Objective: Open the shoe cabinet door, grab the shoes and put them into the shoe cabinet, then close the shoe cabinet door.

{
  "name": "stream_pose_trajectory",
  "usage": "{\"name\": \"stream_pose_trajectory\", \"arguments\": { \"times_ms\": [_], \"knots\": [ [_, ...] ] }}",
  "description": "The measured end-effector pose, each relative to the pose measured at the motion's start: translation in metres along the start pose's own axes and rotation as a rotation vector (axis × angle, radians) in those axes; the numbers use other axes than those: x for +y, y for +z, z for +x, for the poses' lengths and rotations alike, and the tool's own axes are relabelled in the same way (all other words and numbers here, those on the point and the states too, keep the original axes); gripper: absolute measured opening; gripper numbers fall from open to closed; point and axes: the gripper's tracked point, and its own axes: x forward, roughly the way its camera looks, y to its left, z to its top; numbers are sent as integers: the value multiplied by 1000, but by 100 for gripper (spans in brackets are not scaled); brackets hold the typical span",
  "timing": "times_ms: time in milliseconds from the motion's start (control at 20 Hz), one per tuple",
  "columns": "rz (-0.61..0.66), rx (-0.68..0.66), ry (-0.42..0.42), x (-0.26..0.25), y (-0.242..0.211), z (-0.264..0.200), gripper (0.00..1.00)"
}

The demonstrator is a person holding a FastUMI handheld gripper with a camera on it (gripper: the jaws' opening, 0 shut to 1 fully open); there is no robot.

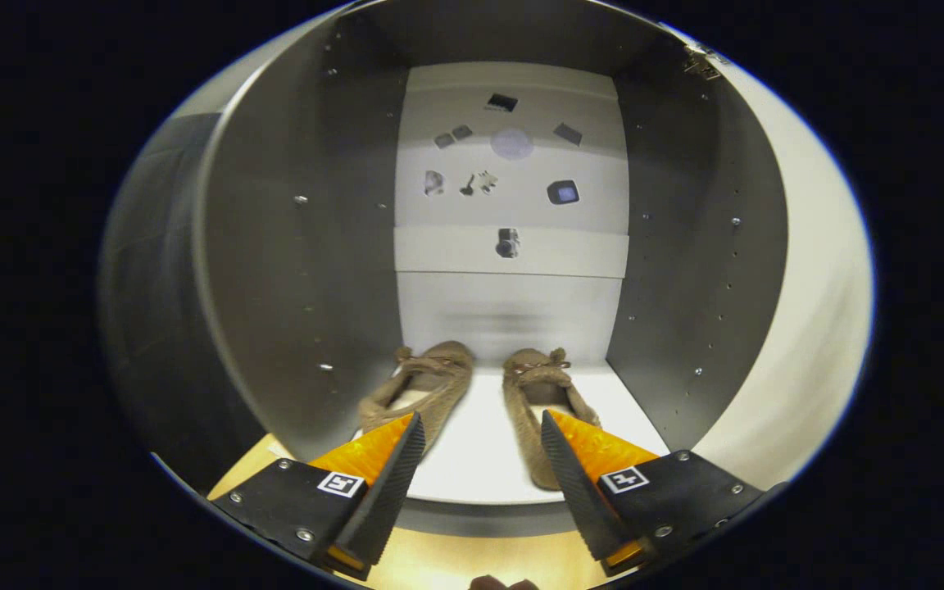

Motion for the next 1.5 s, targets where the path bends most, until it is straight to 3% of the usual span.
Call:
{"name": "stream_pose_trajectory", "arguments": {
  "times_ms": [50,350,700,1500],
  "knots": [
    [1,-12,5,6,1,-15,93],
    [-45,-46,18,36,7,-103,93],
    [-48,-107,84,42,17,-174,93],
    [-115,-185,318,-21,-7,-291,93]
  ]
}}
